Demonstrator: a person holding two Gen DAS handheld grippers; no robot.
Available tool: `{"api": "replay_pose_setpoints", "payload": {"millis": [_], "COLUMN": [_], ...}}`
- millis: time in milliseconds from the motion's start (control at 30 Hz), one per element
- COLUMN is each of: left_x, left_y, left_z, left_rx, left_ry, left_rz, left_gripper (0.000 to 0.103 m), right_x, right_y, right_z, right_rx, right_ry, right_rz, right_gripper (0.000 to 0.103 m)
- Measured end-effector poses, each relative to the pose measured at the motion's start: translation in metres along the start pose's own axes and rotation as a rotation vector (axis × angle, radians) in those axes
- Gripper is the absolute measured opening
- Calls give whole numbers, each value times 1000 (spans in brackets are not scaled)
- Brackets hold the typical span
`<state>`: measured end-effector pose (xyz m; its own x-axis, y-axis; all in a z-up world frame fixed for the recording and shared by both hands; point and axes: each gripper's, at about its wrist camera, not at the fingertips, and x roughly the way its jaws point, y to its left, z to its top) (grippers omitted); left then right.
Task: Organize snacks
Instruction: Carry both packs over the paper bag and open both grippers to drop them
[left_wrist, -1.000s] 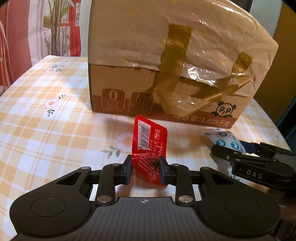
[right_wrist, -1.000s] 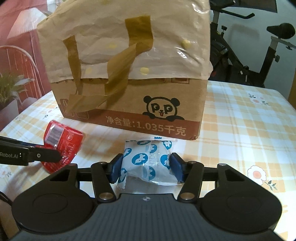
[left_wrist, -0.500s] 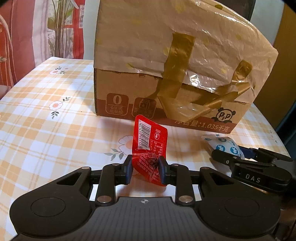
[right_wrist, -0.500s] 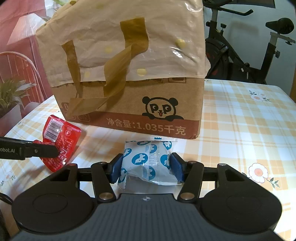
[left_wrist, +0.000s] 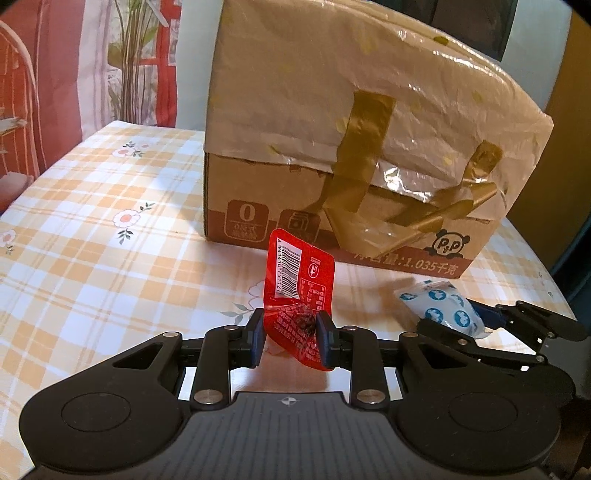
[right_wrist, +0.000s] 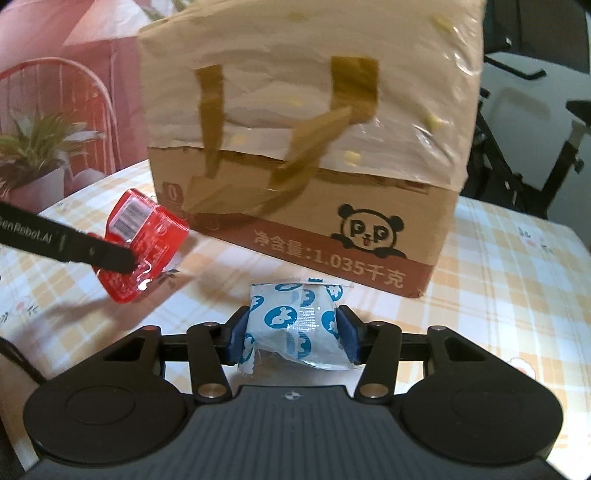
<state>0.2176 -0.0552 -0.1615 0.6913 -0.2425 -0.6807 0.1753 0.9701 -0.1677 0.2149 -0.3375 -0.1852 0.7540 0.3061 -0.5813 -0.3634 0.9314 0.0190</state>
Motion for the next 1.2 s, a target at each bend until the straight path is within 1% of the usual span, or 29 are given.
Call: {"api": "replay_pose_setpoints", "payload": {"millis": [100,133,200,300,433,567,700,800,933,1000,1067,1200], "left_x": [-12,-19,-29,-47,-74,-101,-112,-108,-92,-82,-67,-40], "left_y": [1,2,2,-1,-9,-19,-29,-38,-49,-52,-54,-55], "left_z": [6,9,15,26,44,71,107,134,164,173,183,191], "left_rx": [-9,-16,-23,-12,28,64,96,111,129,135,136,146], "left_ry": [-33,-55,-96,-174,-291,-430,-495,-512,-492,-478,-450,-397], "left_rz": [13,13,14,18,11,9,-6,-14,-26,-32,-40,-36], "left_gripper": [30,30,30,30,30,30,30,30,30,30,30,30], "right_x": [-7,-12,-23,-41,-63,-86,-101,-105,-96,-87,-75,-54], "right_y": [0,0,-1,-3,-4,-5,-8,-15,-29,-36,-42,-53], "right_z": [0,-1,-1,3,19,44,73,99,136,154,168,181], "right_rx": [3,6,20,34,32,18,8,4,21,27,35,71], "right_ry": [-25,-32,-51,-95,-188,-300,-392,-430,-446,-432,-399,-348], "right_rz": [-18,-30,-22,-23,-28,-26,-9,0,-3,-11,-21,-40], "right_gripper": [52,52,52,52,52,52,52,52,52,52,52,52]}}
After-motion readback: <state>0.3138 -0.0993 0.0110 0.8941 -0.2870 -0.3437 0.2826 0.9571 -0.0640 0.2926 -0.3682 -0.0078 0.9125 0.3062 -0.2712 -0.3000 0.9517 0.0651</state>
